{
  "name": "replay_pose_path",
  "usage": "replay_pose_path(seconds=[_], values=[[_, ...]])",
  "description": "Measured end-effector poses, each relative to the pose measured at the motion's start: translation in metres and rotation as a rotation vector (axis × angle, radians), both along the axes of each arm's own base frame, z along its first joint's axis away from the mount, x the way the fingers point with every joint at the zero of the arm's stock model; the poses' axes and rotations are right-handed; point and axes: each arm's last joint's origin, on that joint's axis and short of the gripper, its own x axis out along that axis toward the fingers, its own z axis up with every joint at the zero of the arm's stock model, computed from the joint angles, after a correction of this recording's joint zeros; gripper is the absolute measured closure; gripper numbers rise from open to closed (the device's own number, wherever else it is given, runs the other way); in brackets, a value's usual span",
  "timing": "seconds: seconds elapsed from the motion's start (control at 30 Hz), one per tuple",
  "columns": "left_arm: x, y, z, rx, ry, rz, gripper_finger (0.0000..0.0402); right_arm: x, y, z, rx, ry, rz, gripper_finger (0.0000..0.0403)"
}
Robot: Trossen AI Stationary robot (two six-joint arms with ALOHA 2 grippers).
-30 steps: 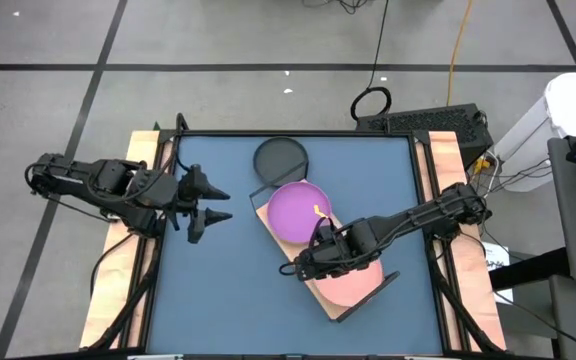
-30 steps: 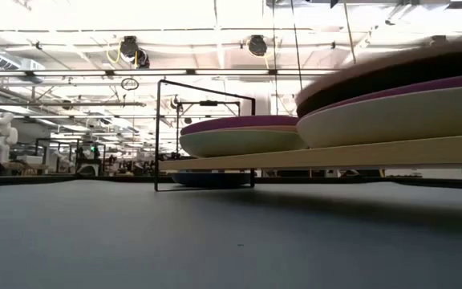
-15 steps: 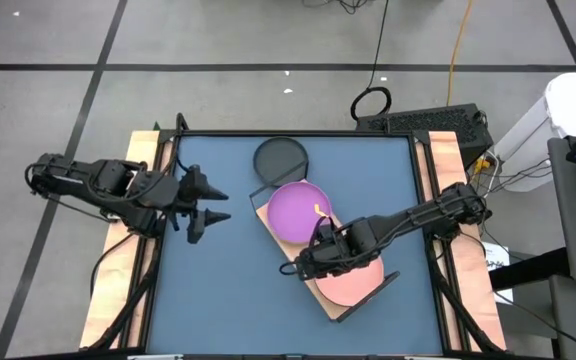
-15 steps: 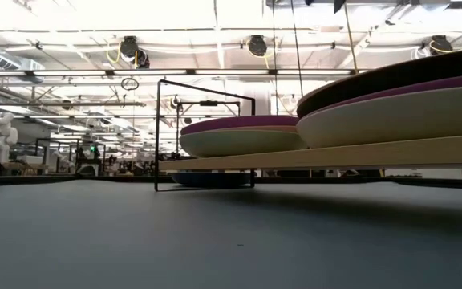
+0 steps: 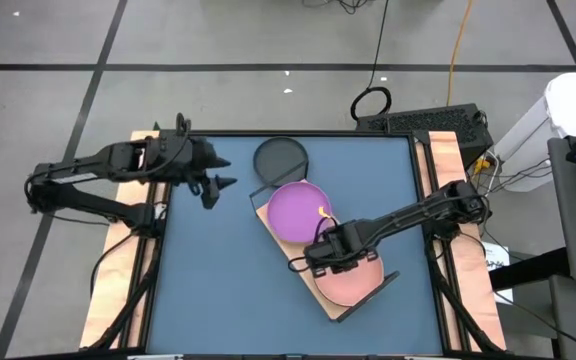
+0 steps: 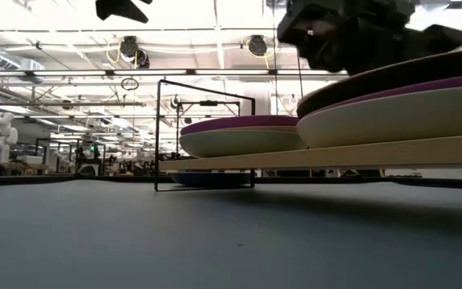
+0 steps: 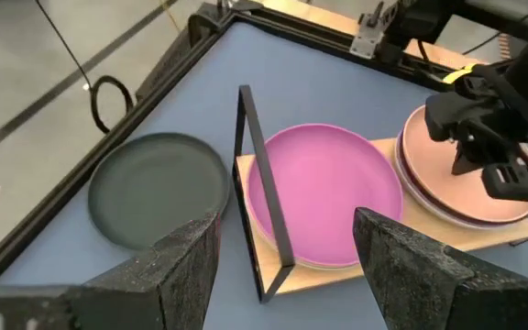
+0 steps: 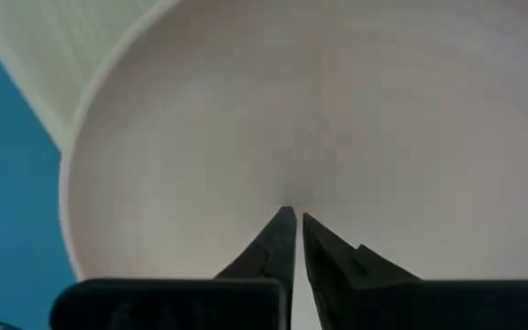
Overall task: Place and stack plates onto a shelf
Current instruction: Stack the light orange plate on top of the black plate on the shelf
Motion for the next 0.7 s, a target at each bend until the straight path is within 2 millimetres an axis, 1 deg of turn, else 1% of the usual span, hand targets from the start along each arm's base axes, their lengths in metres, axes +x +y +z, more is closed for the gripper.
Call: replay_pose_path(seconds=[0.07, 0.23, 0.4, 0.63, 0.7], values=[[0.003, 0.007, -0.002, -0.015, 0.008, -0.006, 0.0149, -0.001, 0.0, -0.007, 0.012, -0.003, -0.012, 0.0393], [0.007, 0.019, -0.007, -0.034, 0.045, -0.017, 0.0149, -0.001, 0.0, -0.015, 0.039, -0.034, -0.025, 0.0401], [0.011, 0.028, -0.011, -0.007, 0.081, -0.01, 0.0149, 0.007, 0.002, -0.015, 0.056, -0.104, -0.05, 0.0402], [0.018, 0.042, -0.02, 0.034, 0.141, -0.037, 0.0149, 0.009, 0.003, -0.016, 0.045, -0.122, -0.074, 0.0402], [0.02, 0.045, -0.02, 0.095, 0.16, -0.062, 0.0149, 0.008, 0.002, -0.013, 0.043, -0.142, -0.075, 0.0402]])
